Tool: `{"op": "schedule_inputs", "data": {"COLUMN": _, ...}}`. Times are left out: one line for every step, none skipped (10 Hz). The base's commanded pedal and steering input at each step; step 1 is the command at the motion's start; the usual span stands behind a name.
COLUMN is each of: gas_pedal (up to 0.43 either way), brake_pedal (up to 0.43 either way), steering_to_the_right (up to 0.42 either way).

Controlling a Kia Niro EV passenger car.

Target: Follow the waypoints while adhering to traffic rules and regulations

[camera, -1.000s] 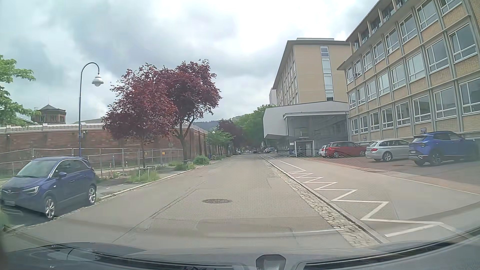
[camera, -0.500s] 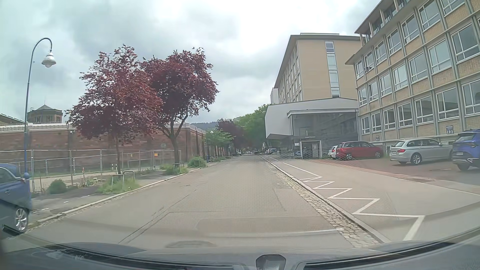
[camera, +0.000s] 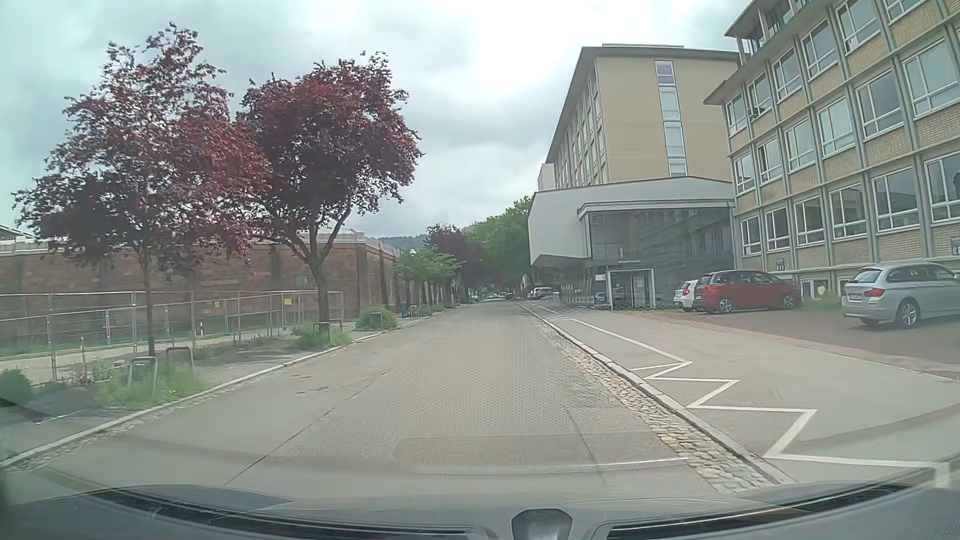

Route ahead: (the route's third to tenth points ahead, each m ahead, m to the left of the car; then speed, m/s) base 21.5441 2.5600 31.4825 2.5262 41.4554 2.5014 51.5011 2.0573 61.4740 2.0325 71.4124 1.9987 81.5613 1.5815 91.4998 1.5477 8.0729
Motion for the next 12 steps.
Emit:
{"op": "schedule_inputs", "data": {"gas_pedal": 0.110, "brake_pedal": 0.000, "steering_to_the_right": 0.005}}
{"op": "schedule_inputs", "data": {"gas_pedal": 0.110, "brake_pedal": 0.000, "steering_to_the_right": 0.001}}
{"op": "schedule_inputs", "data": {"gas_pedal": 0.110, "brake_pedal": 0.000, "steering_to_the_right": 0.000}}
{"op": "schedule_inputs", "data": {"gas_pedal": 0.110, "brake_pedal": 0.000, "steering_to_the_right": 0.002}}
{"op": "schedule_inputs", "data": {"gas_pedal": 0.110, "brake_pedal": 0.000, "steering_to_the_right": 0.004}}
{"op": "schedule_inputs", "data": {"gas_pedal": 0.110, "brake_pedal": 0.000, "steering_to_the_right": 0.003}}
{"op": "schedule_inputs", "data": {"gas_pedal": 0.110, "brake_pedal": 0.000, "steering_to_the_right": 0.000}}
{"op": "schedule_inputs", "data": {"gas_pedal": 0.110, "brake_pedal": 0.000, "steering_to_the_right": -0.001}}
{"op": "schedule_inputs", "data": {"gas_pedal": 0.110, "brake_pedal": 0.000, "steering_to_the_right": 0.002}}
{"op": "schedule_inputs", "data": {"gas_pedal": 0.110, "brake_pedal": 0.000, "steering_to_the_right": 0.003}}
{"op": "schedule_inputs", "data": {"gas_pedal": 0.110, "brake_pedal": 0.000, "steering_to_the_right": 0.003}}
{"op": "schedule_inputs", "data": {"gas_pedal": 0.110, "brake_pedal": 0.000, "steering_to_the_right": 0.002}}
